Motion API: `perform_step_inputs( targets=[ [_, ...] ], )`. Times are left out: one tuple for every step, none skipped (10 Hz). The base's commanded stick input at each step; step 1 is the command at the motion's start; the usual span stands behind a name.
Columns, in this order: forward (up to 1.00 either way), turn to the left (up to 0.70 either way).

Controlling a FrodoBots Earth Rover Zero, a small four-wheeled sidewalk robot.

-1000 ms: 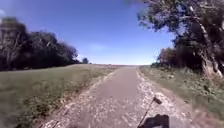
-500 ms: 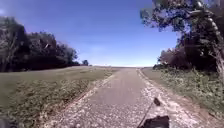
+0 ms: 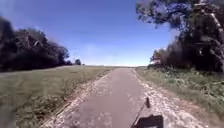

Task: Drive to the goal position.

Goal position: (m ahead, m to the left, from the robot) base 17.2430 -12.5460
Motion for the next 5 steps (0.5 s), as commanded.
perform_step_inputs(
  targets=[
    [1.00,0.00],
    [1.00,0.00],
    [1.00,0.00],
    [1.00,-0.04],
    [1.00,-0.23]
  ],
)
